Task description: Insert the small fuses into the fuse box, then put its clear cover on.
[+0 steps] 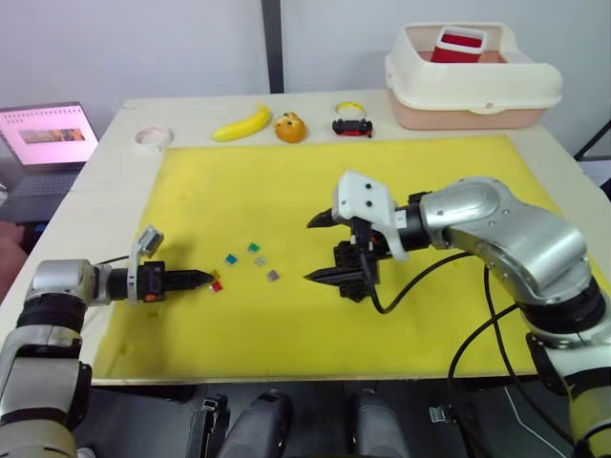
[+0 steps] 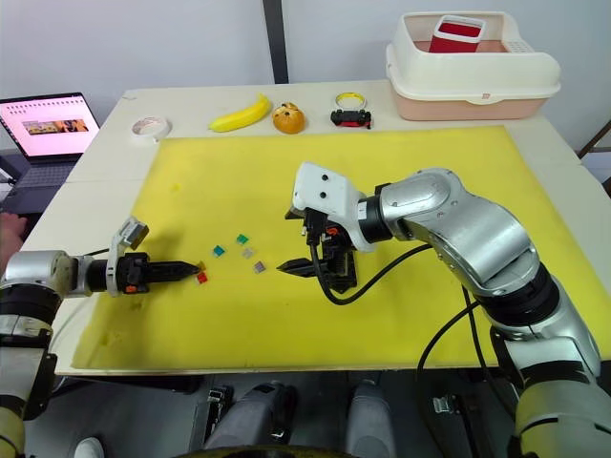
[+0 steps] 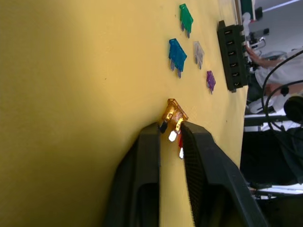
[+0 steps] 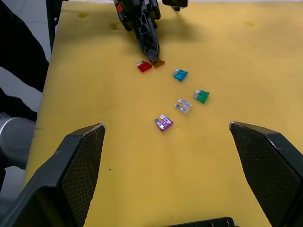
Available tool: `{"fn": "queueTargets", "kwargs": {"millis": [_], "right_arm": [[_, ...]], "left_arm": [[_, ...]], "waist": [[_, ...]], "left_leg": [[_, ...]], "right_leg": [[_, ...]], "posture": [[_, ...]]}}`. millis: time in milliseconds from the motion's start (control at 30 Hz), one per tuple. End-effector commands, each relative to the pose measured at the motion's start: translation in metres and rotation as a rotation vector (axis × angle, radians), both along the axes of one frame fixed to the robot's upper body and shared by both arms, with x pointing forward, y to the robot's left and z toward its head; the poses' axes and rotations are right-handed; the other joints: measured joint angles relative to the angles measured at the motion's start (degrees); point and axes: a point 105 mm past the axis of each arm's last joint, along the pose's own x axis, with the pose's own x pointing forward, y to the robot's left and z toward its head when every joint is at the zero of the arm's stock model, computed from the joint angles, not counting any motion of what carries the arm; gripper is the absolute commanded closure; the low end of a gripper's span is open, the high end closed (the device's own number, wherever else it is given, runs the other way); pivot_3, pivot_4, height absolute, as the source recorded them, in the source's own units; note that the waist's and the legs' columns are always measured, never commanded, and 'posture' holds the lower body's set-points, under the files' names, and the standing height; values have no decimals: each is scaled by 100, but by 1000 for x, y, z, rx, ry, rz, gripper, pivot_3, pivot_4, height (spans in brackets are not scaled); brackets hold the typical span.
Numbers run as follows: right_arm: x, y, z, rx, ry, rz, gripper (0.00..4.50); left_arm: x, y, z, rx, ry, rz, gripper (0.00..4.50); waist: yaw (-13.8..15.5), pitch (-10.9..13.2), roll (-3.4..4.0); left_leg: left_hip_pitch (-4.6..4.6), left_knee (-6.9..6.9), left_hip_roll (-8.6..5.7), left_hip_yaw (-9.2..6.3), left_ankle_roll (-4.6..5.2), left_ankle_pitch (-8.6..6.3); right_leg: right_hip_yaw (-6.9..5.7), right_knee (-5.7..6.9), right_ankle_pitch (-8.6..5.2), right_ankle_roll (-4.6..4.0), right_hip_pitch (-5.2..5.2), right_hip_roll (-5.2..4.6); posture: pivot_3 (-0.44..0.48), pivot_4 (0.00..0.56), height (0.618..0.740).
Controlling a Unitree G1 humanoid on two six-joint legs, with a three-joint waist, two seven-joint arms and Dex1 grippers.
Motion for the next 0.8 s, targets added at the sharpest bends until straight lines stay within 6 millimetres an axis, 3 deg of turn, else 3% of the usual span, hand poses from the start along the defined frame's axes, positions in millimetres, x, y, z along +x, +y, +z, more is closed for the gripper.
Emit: {"fn": "queueTargets", "kwargs": {"millis": [33, 200, 300, 333, 600, 800], "right_arm": [[-3, 2, 6, -2, -46, 20, 0], [-3, 1, 6, -4, -50, 23, 0], [-3, 1, 7, -5, -51, 25, 0], [-3, 1, 6, -6, -51, 25, 0], [-4, 1, 6, -9, -51, 29, 0], [-4, 0, 5, -12, -51, 28, 0]], "left_arm": [[-4, 2, -15, 46, 43, 7, 3536], [-1, 0, -12, 35, 33, 13, 3536], [-1, 0, -13, 37, 32, 15, 4374], [-1, 0, -12, 36, 32, 16, 4465], [-1, 1, -10, 37, 23, 21, 4465], [1, 7, 15, 6, -32, 40, 4465]], "waist": [[1, 0, 0], [5, 0, 0], [10, -1, 2], [14, -4, 7], [12, -6, 9], [-12, -5, 7]], "left_leg": [[0, 0, 0, 0, 0, 0], [0, 0, 0, 0, 0, 0], [0, 0, 0, 0, 0, 0], [1, 0, 0, 0, 0, 0], [5, -1, 0, -1, -1, 1], [4, -1, 0, -2, -2, 1]], "right_leg": [[0, 0, 0, 0, 0, 0], [0, 0, 0, 0, 0, 0], [0, 0, 0, 0, 0, 0], [0, 0, 0, 0, 1, 0], [0, 3, 0, 0, 3, 1], [0, 3, 0, 0, 2, 1]], "posture": [[0, 150, 740], [0, 150, 740], [0, 150, 740], [0, 150, 740], [0, 150, 740], [0, 150, 740]]}}
